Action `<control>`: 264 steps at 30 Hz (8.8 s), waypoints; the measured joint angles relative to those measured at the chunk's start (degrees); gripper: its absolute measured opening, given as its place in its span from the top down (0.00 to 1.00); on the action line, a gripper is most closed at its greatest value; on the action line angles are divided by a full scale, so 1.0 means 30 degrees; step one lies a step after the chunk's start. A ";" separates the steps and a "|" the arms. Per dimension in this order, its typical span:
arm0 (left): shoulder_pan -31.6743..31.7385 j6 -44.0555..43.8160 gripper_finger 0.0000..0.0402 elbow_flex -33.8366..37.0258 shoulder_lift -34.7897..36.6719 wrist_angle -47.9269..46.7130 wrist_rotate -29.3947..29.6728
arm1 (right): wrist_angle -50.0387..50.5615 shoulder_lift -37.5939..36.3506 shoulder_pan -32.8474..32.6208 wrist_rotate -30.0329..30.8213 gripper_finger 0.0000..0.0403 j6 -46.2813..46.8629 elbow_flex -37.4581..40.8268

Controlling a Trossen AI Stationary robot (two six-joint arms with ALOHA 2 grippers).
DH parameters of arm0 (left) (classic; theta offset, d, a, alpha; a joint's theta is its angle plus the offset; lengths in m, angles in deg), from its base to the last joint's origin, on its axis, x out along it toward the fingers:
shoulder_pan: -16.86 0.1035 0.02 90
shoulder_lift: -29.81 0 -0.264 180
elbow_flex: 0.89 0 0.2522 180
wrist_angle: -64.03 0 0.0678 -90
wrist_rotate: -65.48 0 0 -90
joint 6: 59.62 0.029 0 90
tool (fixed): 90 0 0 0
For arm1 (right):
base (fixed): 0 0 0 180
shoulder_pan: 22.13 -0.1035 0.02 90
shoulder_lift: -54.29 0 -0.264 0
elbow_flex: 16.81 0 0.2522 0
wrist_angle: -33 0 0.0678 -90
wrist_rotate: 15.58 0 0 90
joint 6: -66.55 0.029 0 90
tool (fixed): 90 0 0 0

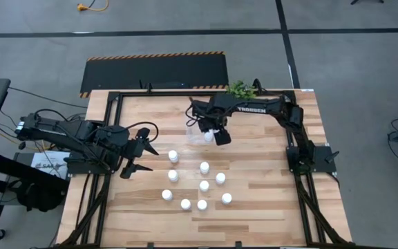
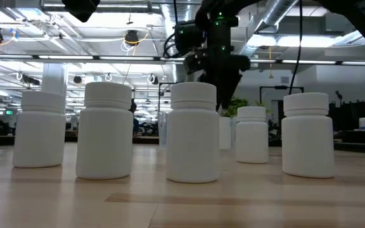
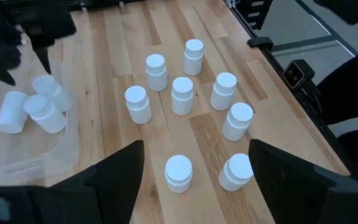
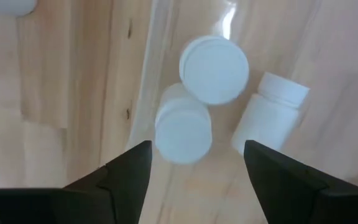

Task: Pick and place pill bottles into a basket
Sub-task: Put the white medicine bottle into the transparent bin

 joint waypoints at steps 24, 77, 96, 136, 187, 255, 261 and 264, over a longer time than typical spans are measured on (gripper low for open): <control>0.0228 0.0219 0.31 -0.0015 -0.0954 0.1121 -0.0352 | 0.4872 -0.5474 -0.1455 0.0284 0.38 0.8454 -0.4354; 0.5421 0.2249 0.31 -0.0022 -0.4725 0.1591 -0.2288 | -1.2505 -2.0444 -0.3541 -0.2236 0.54 1.0230 1.3824; 0.4468 0.6848 0.31 -0.5014 -1.1290 -0.4838 -0.0369 | -1.1896 -1.9043 -0.3534 -0.2224 0.55 0.7990 1.3828; 0.4323 1.0297 0.31 -0.5078 -1.4702 -0.4248 0.1494 | -1.2279 -1.8892 -0.3526 -0.1719 0.60 0.8074 1.3816; 0.4422 1.0389 0.31 -0.4991 -1.5941 -0.3985 0.0750 | -1.2369 -1.8892 -0.3089 -0.1217 0.67 0.8204 1.3809; 0.8276 1.2988 0.59 -1.4272 -1.6533 -0.7020 0.2790 | -1.2556 -1.8892 -0.2321 -0.1224 0.69 0.7788 1.3809; 0.8558 1.3435 0.59 -1.4519 -1.7935 -0.6739 0.2665 | -1.2579 -1.8892 -0.2050 -0.1224 0.69 0.7419 1.3824; 0.8678 1.3545 0.61 -1.4892 -1.8725 -0.6803 0.2417 | -1.2694 -1.8899 -0.1949 -0.1224 0.69 0.7326 1.3824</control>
